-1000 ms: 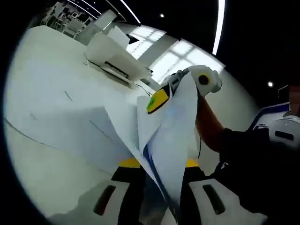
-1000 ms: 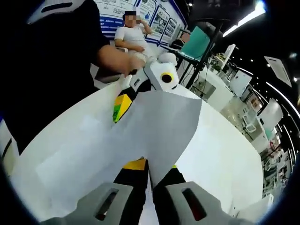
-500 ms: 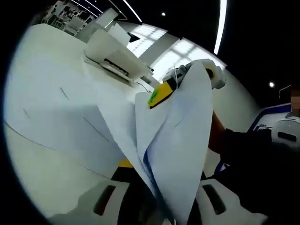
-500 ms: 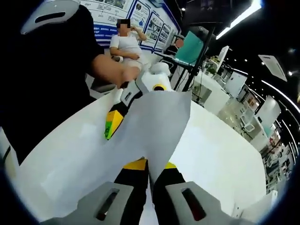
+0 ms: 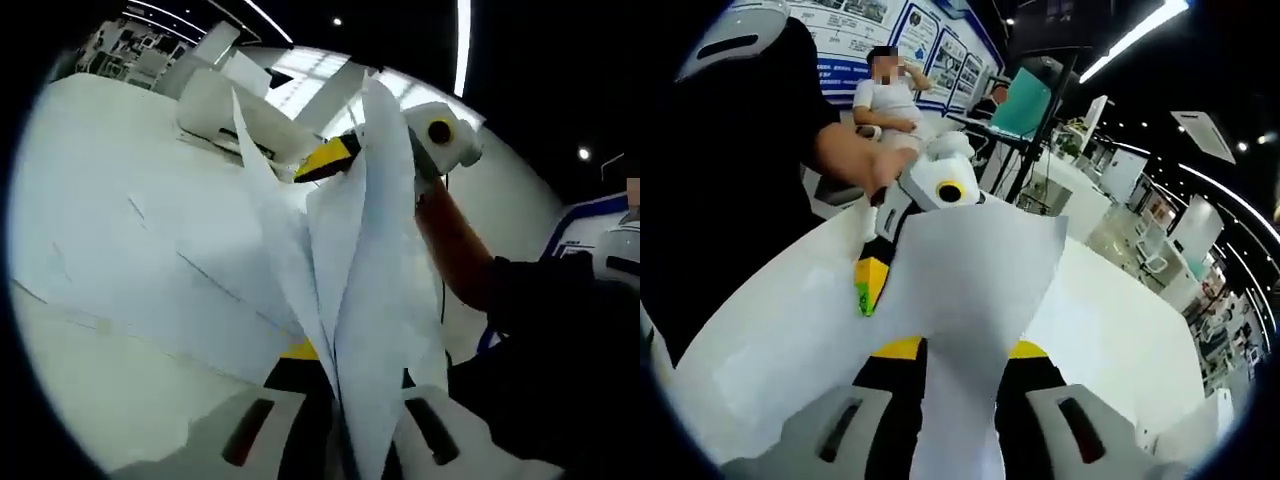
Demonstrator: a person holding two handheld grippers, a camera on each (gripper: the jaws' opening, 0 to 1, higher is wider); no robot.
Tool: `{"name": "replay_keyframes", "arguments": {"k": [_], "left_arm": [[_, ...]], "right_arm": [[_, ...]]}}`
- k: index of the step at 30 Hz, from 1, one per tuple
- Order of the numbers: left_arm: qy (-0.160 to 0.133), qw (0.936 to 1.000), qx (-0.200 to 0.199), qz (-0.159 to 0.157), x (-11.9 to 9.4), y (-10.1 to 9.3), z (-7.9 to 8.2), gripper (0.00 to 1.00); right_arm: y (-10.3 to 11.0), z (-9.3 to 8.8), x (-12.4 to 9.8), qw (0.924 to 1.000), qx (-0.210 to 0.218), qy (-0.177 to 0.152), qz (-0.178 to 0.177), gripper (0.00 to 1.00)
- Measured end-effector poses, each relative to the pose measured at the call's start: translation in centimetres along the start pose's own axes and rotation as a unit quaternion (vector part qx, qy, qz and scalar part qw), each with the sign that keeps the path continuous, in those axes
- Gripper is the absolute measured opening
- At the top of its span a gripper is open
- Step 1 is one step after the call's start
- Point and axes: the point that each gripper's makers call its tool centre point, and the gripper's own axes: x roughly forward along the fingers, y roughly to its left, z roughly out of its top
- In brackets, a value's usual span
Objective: Organize the stack of printing papers by aligning and flattening the scattered papers on the table
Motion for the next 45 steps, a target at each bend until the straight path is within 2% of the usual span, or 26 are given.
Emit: {"name": "replay_keyframes", "arguments": {"k": [5,12,18,20,24,28,30,35,38,40,45], "left_arm": [[0.001,0.9992,0.038,0.014,-0.3,-0.4,0.4,0.06],[-0.009,0.9958,0.085,0.032,-1.1,-0.6,1.1,0.06],[-0.016,0.9896,0.134,0.049,-1.8,-0.8,1.7,0.06],[-0.022,0.9860,0.156,0.055,-2.0,-0.7,1.9,0.06],[-0.027,0.9811,0.180,0.064,-2.6,-0.6,2.0,0.06],[-0.038,0.9748,0.209,0.067,-3.2,-0.6,2.2,0.06],[-0.041,0.9737,0.214,0.067,-3.4,-0.6,2.2,0.06],[-0.065,0.9661,0.242,0.062,-4.2,-1.0,2.7,0.06],[-0.086,0.9604,0.260,0.052,-4.7,-1.5,3.2,0.06],[-0.096,0.9605,0.257,0.047,-4.9,-1.6,3.4,0.06],[-0.120,0.9604,0.250,0.025,-5.2,-2.0,3.7,0.06]], "right_arm": [[-0.5,0.0,-1.1,0.9996,0.003,-0.001,-0.029,0.30],[-1.5,0.2,-3.6,0.9969,0.020,-0.019,-0.074,0.38],[-2.6,-0.1,-6.4,0.9885,0.053,-0.048,-0.133,0.51],[-2.8,-1.0,-7.4,0.9857,0.066,-0.048,-0.148,0.55],[-3.4,-2.7,-9.2,0.9743,0.102,-0.061,-0.191,0.62],[-4.2,-4.4,-11.7,0.9565,0.149,-0.096,-0.232,0.69],[-4.3,-5.2,-12.3,0.9497,0.171,-0.112,-0.237,0.72],[-3.8,-6.8,-13.0,0.9309,0.227,-0.158,-0.239,0.76],[-2.7,-7.1,-12.3,0.9257,0.250,-0.183,-0.217,0.79],[-1.9,-7.0,-11.8,0.9214,0.262,-0.206,-0.199,0.80],[0.0,-5.8,-10.5,0.9168,0.277,-0.245,-0.151,0.79]]}}
